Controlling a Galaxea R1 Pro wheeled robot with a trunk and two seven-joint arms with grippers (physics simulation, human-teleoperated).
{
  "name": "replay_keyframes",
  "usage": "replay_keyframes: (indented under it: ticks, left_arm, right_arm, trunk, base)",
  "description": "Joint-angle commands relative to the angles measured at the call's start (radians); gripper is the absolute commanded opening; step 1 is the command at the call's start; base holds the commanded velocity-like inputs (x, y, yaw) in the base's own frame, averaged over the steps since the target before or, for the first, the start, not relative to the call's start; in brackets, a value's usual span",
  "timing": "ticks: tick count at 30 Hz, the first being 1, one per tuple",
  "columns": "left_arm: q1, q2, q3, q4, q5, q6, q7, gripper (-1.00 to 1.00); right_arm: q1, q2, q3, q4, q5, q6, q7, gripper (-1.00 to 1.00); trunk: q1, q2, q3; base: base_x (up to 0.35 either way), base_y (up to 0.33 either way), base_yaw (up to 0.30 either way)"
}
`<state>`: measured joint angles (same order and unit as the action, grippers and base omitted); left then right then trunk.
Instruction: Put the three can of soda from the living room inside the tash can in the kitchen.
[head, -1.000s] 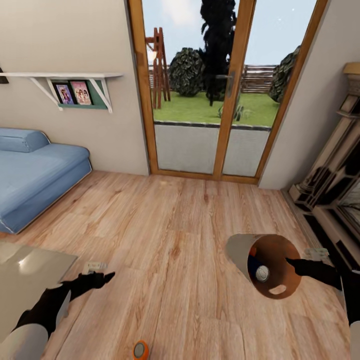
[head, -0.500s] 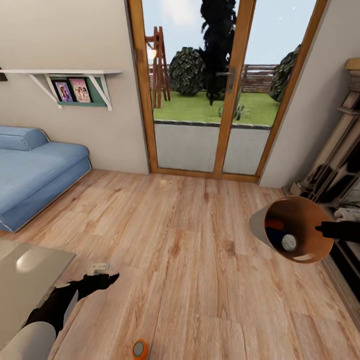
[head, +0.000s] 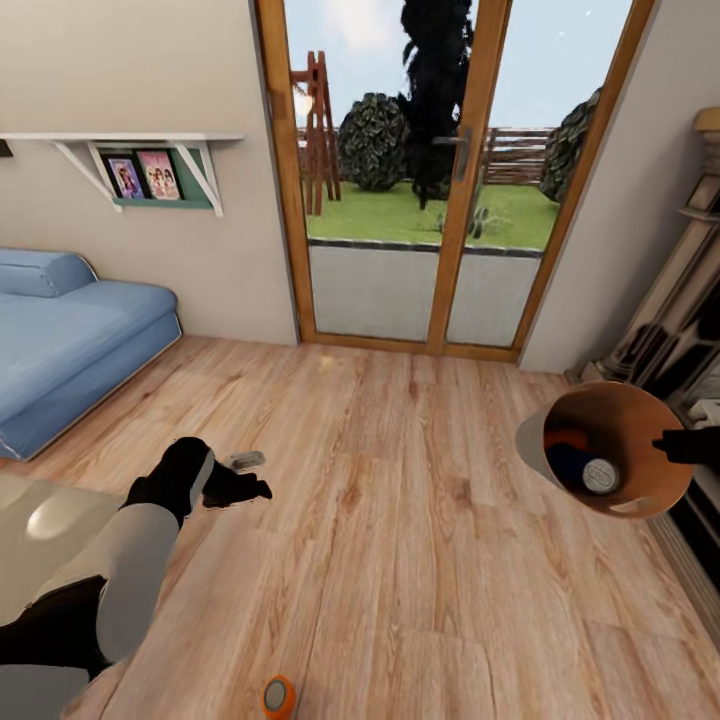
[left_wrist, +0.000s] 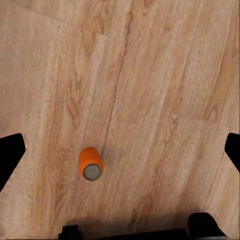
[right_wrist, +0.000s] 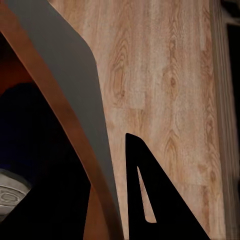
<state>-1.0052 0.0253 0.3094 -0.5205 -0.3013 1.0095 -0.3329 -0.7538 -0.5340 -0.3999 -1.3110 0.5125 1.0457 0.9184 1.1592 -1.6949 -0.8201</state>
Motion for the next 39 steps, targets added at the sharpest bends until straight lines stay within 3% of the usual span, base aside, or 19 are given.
replay_keyframes:
  ticks: [1,4,11,19,26,39]
  left_arm:
    - [-0.015,-0.001,-0.006,0.002,-0.010,0.017,0.003,1.00]
    - [-0.056,-0.001,-0.022,0.036,-0.032,0.038,0.007,1.00]
    - [-0.082,-0.004,-0.031,0.128,-0.046,0.038,0.012,1.00]
    - [-0.084,-0.005,-0.034,0.142,-0.049,0.038,0.016,1.00]
    - [-0.084,-0.005,-0.034,0.136,-0.047,0.038,0.018,1.00]
    - [-0.083,-0.007,-0.032,0.133,-0.046,0.038,0.025,1.00]
  right_arm:
    - [-0.004,-0.003,0.000,-0.001,-0.006,0.002,0.001,-1.00]
    - [-0.012,-0.017,0.001,0.001,0.002,0.002,0.001,-1.00]
    - [-0.019,-0.030,0.001,0.001,0.008,0.002,0.001,-1.00]
    - [-0.035,-0.033,0.002,-0.001,0.018,0.002,0.001,-1.00]
    - [-0.049,-0.029,0.002,-0.002,0.094,0.002,0.007,-1.00]
    - [-0.054,-0.024,0.033,-0.003,0.113,0.002,0.018,-1.00]
  trunk:
    - [0.004,-0.007,-0.003]
    - [0.015,-0.028,-0.013]
    - [0.042,-0.077,-0.042]
    - [0.073,-0.133,-0.079]
    - [0.100,-0.182,-0.112]
    - [0.150,-0.273,-0.173]
  base:
    - [0.000,0.000,0.000]
    - [0.000,0.000,0.000]
    - [0.000,0.000,0.000]
    - [0.000,0.000,0.000]
    - [0.000,0.000,0.000]
    - [0.000,0.000,0.000]
